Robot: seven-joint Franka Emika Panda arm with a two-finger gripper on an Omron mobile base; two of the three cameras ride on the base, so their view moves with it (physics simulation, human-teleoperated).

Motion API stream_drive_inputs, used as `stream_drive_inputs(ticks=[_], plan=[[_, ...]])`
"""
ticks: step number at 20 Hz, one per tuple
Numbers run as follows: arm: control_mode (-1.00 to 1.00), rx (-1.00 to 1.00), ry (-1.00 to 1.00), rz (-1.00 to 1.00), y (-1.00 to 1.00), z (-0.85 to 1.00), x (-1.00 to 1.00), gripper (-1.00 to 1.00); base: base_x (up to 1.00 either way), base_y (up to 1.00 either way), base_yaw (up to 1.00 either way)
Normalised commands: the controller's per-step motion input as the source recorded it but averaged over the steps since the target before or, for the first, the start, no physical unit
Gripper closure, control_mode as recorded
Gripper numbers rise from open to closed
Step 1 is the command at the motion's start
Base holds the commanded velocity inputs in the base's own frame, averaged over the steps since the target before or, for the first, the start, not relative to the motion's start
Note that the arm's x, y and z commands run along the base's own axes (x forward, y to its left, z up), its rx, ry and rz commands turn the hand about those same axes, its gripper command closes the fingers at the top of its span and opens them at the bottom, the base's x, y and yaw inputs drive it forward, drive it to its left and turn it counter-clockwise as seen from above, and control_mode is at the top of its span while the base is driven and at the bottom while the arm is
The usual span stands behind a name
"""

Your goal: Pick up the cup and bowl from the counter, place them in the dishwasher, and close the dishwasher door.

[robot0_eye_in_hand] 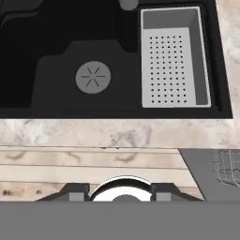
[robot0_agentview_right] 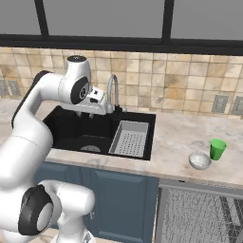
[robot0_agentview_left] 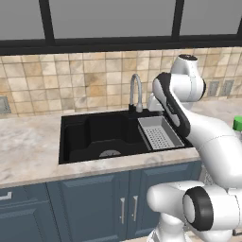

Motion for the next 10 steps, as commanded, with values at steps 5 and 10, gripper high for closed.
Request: stream_drive_inputs(ticks=[5,10], plan=[[-1.00,0.00,0.00,0.00,-0.15,0.00,0.00,-1.00,0.00,0.00,0.00],[-1.00,0.00,0.00,0.01,-0.41,0.00,-0.01,-1.00,0.00,0.00,0.00]])
